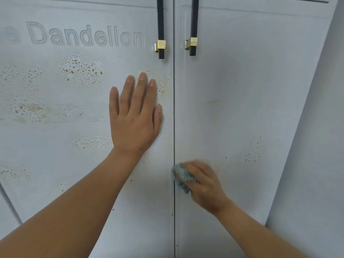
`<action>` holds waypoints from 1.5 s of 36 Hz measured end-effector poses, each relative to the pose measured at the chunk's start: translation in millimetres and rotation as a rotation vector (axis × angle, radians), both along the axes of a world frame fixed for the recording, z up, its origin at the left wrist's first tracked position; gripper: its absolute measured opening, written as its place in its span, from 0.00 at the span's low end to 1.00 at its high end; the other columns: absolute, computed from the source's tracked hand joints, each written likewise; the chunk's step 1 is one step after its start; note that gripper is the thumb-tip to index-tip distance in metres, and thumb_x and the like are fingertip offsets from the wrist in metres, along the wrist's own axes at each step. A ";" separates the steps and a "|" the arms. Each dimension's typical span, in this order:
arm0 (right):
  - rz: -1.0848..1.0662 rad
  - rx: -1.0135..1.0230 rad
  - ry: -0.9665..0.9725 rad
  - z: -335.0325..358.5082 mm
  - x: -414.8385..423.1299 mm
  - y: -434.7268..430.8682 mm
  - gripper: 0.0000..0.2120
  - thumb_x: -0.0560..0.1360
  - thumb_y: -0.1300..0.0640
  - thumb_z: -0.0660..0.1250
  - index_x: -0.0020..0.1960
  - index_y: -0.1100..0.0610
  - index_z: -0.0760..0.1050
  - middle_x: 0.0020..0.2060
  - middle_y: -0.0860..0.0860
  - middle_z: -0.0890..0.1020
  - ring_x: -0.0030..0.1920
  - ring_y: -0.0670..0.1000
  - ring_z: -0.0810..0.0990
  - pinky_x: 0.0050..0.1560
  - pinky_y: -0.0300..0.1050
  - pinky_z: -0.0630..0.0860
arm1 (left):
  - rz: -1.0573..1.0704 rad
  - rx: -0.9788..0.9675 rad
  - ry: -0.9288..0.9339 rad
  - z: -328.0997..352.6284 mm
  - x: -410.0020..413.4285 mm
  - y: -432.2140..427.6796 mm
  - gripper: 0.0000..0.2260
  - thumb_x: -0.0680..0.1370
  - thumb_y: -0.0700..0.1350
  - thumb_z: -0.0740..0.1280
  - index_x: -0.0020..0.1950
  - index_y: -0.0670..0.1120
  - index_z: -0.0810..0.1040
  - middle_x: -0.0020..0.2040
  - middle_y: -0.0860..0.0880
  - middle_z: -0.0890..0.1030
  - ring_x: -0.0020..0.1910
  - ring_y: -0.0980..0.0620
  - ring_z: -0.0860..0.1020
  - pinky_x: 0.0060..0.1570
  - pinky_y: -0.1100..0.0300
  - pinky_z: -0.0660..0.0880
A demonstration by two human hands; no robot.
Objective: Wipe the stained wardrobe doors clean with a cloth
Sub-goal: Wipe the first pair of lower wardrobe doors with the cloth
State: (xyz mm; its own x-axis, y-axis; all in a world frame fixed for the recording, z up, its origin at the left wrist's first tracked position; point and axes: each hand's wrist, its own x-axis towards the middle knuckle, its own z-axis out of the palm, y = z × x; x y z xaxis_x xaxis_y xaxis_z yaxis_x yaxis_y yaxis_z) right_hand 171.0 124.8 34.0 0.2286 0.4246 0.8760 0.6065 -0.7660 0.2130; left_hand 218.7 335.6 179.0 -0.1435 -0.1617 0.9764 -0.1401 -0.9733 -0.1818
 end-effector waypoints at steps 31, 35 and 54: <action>-0.429 1.400 0.202 45.0 -23.5 -196.4 0.21 0.80 0.64 0.63 0.72 0.54 0.74 0.59 0.51 0.72 0.61 0.54 0.76 0.68 0.51 0.73 | -0.053 0.082 0.070 -51.8 -6.0 1.3 0.28 0.84 0.48 0.64 0.82 0.39 0.64 0.82 0.42 0.65 0.82 0.41 0.62 0.76 0.34 0.62; -0.437 1.465 0.219 41.1 -6.3 -205.2 0.22 0.79 0.67 0.62 0.72 0.56 0.74 0.64 0.56 0.72 0.65 0.56 0.75 0.70 0.46 0.70 | -0.036 0.087 0.070 -52.2 -2.8 0.3 0.28 0.84 0.48 0.64 0.82 0.39 0.63 0.82 0.41 0.64 0.82 0.40 0.61 0.78 0.35 0.59; -0.318 1.512 0.150 52.2 5.7 -176.6 0.23 0.79 0.69 0.58 0.70 0.52 0.76 0.58 0.50 0.73 0.61 0.51 0.76 0.69 0.44 0.71 | -0.030 0.080 0.059 -53.6 2.3 -3.3 0.27 0.84 0.48 0.63 0.81 0.38 0.65 0.81 0.39 0.66 0.81 0.38 0.63 0.77 0.33 0.60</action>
